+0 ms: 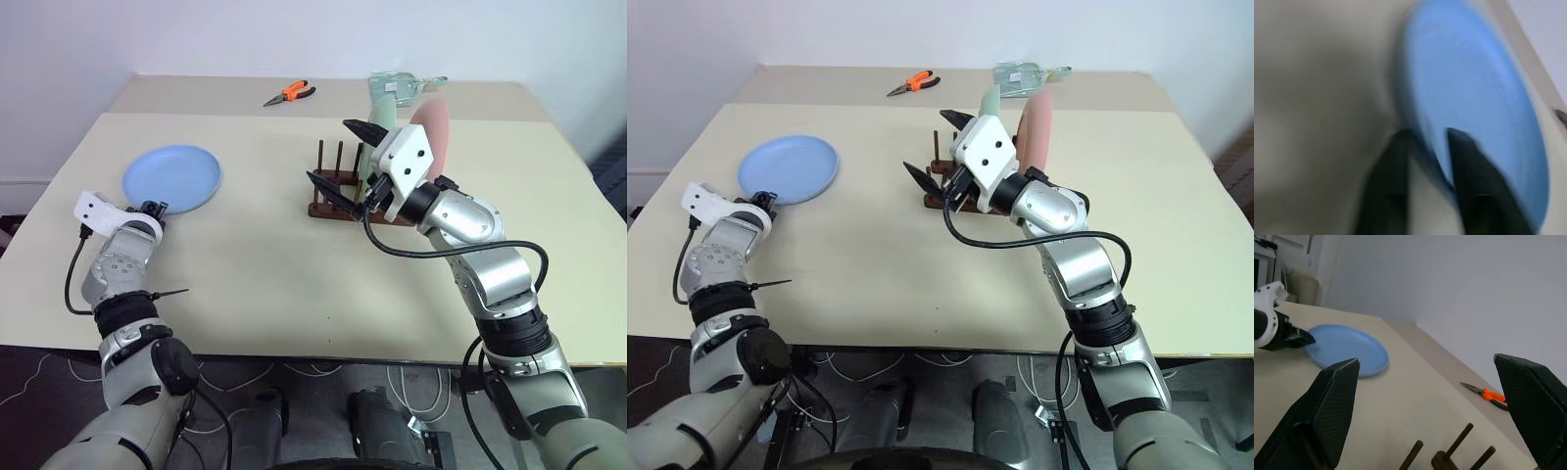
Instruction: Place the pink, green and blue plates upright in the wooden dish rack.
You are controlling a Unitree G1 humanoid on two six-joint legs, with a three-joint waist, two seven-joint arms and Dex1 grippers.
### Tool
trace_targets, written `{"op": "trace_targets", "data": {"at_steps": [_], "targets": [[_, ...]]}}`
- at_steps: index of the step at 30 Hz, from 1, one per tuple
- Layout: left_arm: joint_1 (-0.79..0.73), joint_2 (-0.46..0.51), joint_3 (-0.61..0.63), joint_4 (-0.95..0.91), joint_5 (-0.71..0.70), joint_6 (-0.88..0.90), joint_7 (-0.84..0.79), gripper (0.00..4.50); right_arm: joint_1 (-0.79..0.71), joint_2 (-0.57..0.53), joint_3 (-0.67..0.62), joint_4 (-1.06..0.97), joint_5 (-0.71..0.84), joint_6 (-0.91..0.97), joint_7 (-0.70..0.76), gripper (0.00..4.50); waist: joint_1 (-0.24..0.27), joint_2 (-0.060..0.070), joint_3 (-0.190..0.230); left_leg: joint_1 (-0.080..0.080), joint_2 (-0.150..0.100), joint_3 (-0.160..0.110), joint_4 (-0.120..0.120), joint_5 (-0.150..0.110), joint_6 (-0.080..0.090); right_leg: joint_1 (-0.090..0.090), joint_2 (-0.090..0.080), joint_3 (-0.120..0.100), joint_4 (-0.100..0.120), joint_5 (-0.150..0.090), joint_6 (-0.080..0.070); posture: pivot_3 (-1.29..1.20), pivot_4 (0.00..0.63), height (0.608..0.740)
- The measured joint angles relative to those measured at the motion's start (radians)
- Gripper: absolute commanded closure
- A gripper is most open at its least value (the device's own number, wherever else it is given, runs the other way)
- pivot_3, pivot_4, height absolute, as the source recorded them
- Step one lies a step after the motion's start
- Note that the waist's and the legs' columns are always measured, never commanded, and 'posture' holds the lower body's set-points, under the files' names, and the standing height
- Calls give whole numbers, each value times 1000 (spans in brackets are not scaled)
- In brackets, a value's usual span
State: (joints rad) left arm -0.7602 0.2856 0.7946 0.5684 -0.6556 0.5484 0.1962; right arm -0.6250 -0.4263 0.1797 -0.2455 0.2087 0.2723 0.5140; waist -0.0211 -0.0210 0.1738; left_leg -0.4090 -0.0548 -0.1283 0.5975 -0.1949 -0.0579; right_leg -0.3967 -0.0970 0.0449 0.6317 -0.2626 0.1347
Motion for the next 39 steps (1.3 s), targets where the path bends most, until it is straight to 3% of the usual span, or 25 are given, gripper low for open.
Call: {"op": "trace_targets", "data": {"at_steps": [4, 7, 18, 25, 27, 34, 37, 39], "targets": [[-37, 21, 31, 78, -39, -19, 20, 4490, 1, 4, -3, -9, -10, 4, 2, 0, 2, 0, 0, 0, 0, 0, 0, 0, 0, 1, 0, 0, -1, 0, 0, 0, 150, 740], [-25, 17, -29, 52, -24, -30, -36, 4490, 2, -15, -7, -13, -22, 13, 15, 0, 4, -1, 1, 0, 0, 0, 0, 0, 0, 1, 0, 0, -1, 0, 0, 0, 150, 740], [-32, -55, -476, -482, 59, 89, -165, 4490, -73, -63, 216, 73, -396, -195, 61, 0, -3, -5, 3, -1, 0, 1, 0, 1, -2, 0, 0, 1, -1, 0, 0, 0, 150, 740], [-32, -90, -504, -709, 15, 239, -88, 4490, -202, 4, 277, 308, -614, -314, -31, 0, -13, -5, 3, 0, 0, 1, -1, 2, -3, 0, 0, 1, -1, 0, 0, 0, 150, 740], [-30, -92, -503, -751, -4, 276, -78, 4500, -220, 36, 284, 372, -642, -328, -51, 806, -14, -6, 3, 0, 0, 0, -1, 2, -3, 0, 0, 1, -1, 0, 0, 0, 150, 740], [13, -94, -476, -826, -46, 337, -56, 4500, -251, 52, 287, 479, -748, -390, -106, 4448, -16, -5, 3, 0, 0, 0, -1, 2, -3, 0, 0, 1, -1, 0, -1, 0, 150, 740], [33, -111, -447, -828, -74, 335, -59, 3562, -251, 57, 292, 484, -788, -407, -116, 4500, -18, -5, 3, 0, 0, 0, -1, 2, -4, 0, 0, 1, 0, 0, -1, 0, 150, 740], [33, -137, -434, -826, -96, 302, -66, 2585, -251, 59, 292, 486, -814, -411, -120, 4500, -17, -6, 3, 0, 0, 0, -1, 2, -4, 0, 0, 1, -1, 0, -1, 0, 150, 740]]}}
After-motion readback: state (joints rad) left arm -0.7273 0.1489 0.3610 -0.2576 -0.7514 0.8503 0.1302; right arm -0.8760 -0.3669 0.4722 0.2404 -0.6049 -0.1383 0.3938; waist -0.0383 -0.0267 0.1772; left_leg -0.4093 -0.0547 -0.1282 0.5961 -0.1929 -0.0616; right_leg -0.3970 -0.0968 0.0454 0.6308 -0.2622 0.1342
